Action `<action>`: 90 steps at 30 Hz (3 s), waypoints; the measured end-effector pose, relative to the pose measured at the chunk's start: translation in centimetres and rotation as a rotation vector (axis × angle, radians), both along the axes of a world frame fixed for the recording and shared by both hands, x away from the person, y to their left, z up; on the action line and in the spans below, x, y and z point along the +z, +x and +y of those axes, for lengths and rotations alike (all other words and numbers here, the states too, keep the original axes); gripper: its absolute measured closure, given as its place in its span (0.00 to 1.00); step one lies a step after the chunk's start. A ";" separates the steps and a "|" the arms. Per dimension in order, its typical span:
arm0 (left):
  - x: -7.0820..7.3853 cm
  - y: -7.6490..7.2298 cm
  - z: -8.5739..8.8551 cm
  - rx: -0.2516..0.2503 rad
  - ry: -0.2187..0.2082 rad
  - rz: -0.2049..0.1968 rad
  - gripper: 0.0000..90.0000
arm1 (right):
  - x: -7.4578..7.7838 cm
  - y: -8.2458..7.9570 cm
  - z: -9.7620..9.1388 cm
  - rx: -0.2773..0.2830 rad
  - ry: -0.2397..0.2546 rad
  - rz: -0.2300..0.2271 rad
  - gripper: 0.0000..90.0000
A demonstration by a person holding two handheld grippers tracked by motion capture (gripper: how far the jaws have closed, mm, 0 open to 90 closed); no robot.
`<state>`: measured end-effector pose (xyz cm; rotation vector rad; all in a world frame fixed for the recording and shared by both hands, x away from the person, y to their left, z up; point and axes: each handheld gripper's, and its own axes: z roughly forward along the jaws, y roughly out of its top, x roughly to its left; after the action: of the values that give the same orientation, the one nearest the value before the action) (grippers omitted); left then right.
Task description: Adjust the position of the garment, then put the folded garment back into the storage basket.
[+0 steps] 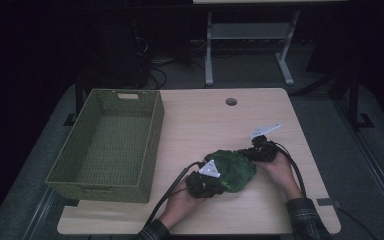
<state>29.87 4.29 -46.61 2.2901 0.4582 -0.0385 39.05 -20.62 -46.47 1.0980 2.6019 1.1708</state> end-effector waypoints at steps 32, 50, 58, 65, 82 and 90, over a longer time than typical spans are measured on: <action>-0.1 2.5 4.3 0.099 0.007 0.001 1.00 | 0.1 -7.8 -0.3 0.063 -0.016 0.005 1.00; 0.3 2.4 4.7 0.081 0.009 -0.007 0.89 | 0.4 -10.0 -2.8 -0.031 0.014 -0.068 0.69; 1.2 2.0 5.3 0.101 0.049 0.001 0.49 | -0.3 -10.9 -6.3 -0.168 -0.034 -0.123 0.25; 2.3 1.8 5.6 0.096 0.066 -0.021 0.27 | -1.7 -11.5 -8.3 -0.238 -0.086 -0.134 0.09; 5.9 3.0 3.1 -0.032 0.127 -0.079 0.15 | -1.9 -11.3 -9.0 -0.263 -0.123 -0.131 0.04; 5.6 4.1 1.0 -0.114 0.186 -0.060 0.15 | -1.9 -11.3 -9.0 -0.264 -0.122 -0.127 0.04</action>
<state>33.99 5.28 -41.03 2.4912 0.3102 0.0165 27.77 -29.63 -48.34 1.2496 2.3130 0.9768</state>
